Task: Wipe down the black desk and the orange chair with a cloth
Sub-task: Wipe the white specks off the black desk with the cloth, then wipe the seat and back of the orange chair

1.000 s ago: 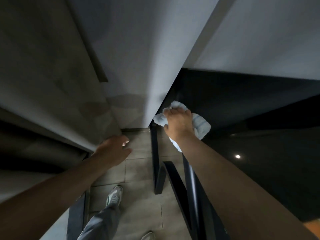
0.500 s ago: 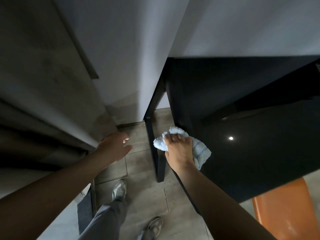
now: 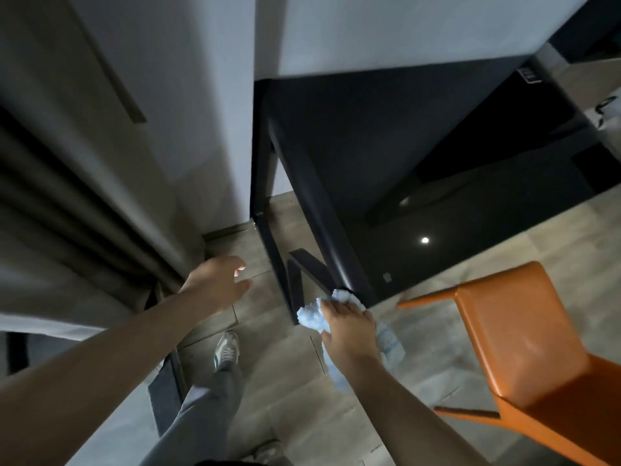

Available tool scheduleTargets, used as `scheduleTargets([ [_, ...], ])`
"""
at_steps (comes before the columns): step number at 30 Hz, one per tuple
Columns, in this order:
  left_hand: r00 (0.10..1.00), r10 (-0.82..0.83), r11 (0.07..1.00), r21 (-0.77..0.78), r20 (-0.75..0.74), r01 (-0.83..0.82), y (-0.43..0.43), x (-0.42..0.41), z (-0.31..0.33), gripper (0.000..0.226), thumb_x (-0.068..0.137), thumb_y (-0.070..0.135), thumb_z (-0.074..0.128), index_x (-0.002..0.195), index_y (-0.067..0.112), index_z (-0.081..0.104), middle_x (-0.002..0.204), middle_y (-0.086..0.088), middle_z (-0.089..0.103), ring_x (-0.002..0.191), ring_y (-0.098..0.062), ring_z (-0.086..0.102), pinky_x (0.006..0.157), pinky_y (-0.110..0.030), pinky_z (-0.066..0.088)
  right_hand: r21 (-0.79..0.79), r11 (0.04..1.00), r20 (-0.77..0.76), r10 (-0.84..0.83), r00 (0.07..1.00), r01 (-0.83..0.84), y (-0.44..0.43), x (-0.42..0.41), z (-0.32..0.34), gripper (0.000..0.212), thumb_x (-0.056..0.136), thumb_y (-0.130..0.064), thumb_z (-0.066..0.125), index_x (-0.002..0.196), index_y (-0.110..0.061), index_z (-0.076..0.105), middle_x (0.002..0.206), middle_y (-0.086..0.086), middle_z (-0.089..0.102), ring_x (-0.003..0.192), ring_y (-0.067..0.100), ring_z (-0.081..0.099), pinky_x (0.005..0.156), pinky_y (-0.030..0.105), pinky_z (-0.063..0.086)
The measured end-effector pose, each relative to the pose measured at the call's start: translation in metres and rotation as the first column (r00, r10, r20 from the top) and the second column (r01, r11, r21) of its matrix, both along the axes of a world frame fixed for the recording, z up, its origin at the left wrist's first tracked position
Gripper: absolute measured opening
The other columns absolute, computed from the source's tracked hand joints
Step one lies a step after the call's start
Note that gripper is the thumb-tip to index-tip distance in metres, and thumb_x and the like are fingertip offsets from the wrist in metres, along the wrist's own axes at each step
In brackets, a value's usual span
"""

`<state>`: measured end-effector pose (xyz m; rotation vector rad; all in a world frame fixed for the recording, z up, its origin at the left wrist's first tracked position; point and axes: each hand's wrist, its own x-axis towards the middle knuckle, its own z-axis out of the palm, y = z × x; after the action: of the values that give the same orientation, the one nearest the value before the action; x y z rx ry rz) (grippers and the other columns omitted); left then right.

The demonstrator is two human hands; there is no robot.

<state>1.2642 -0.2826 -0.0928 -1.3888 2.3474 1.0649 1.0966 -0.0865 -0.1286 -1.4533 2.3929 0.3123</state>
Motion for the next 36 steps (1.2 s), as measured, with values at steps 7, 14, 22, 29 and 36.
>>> scheduleTargets([
  [7, 0.992, -0.126, 0.991, -0.038, 0.004, 0.126, 0.114, -0.010, 0.030, 0.043, 0.093, 0.034, 0.059, 0.132, 0.019, 0.053, 0.129, 0.000, 0.058, 0.116, -0.020, 0.056, 0.098, -0.031, 0.045, -0.153, 0.951, 0.033, -0.266, 0.963, 0.268, 0.122, -0.001, 0.039, 0.051, 0.088, -0.033, 0.050, 0.138, -0.031, 0.039, 0.125, -0.005, 0.058, 0.110, 0.017, 0.055, 0.089, 0.029, 0.045],
  [14, 0.960, -0.277, 0.956, -0.115, -0.048, 0.270, 0.204, -0.050, 0.070, 0.034, 0.092, 0.035, 0.059, 0.122, 0.019, 0.060, 0.122, 0.000, 0.062, 0.107, -0.020, 0.059, 0.088, -0.029, 0.048, -0.334, 0.803, 0.059, -0.504, 0.862, 0.493, 0.223, -0.015, 0.096, 0.048, 0.089, -0.030, 0.050, 0.136, -0.029, 0.043, 0.122, -0.003, 0.060, 0.111, 0.020, 0.054, 0.089, 0.030, 0.043],
  [22, 0.828, -0.531, 0.848, -0.125, -0.183, 0.516, 0.283, -0.123, 0.122, 0.045, 0.093, 0.036, 0.058, 0.134, 0.019, 0.052, 0.132, 0.000, 0.056, 0.115, -0.016, 0.054, 0.099, -0.031, 0.045, -0.595, 0.507, 0.150, -0.692, 0.706, 0.624, 0.314, -0.025, 0.156, 0.036, 0.088, -0.028, 0.051, 0.123, -0.029, 0.056, 0.106, -0.001, 0.066, 0.096, 0.025, 0.060, 0.075, 0.032, 0.046],
  [29, 0.704, -0.645, 0.755, -0.107, -0.297, 0.647, 0.331, -0.191, 0.141, 0.041, 0.089, 0.037, 0.062, 0.127, 0.021, 0.058, 0.122, 0.004, 0.058, 0.102, -0.007, 0.053, 0.081, -0.021, 0.038, -0.620, 0.377, 0.191, -0.778, 0.598, 0.688, 0.359, -0.048, 0.181, 0.039, 0.087, -0.026, 0.052, 0.125, -0.028, 0.056, 0.110, -0.001, 0.064, 0.103, 0.023, 0.059, 0.079, 0.038, 0.050],
  [36, 0.638, -0.691, 0.694, -0.064, -0.339, 0.718, 0.337, -0.283, 0.132, 0.045, 0.087, 0.040, 0.064, 0.127, 0.021, 0.058, 0.121, 0.004, 0.061, 0.100, -0.008, 0.056, 0.082, -0.025, 0.044, -0.647, 0.237, 0.217, -0.853, 0.474, 0.724, 0.364, -0.111, 0.186, 0.032, 0.083, -0.020, 0.057, 0.116, -0.020, 0.061, 0.101, 0.002, 0.063, 0.090, 0.022, 0.060, 0.071, 0.040, 0.052],
])
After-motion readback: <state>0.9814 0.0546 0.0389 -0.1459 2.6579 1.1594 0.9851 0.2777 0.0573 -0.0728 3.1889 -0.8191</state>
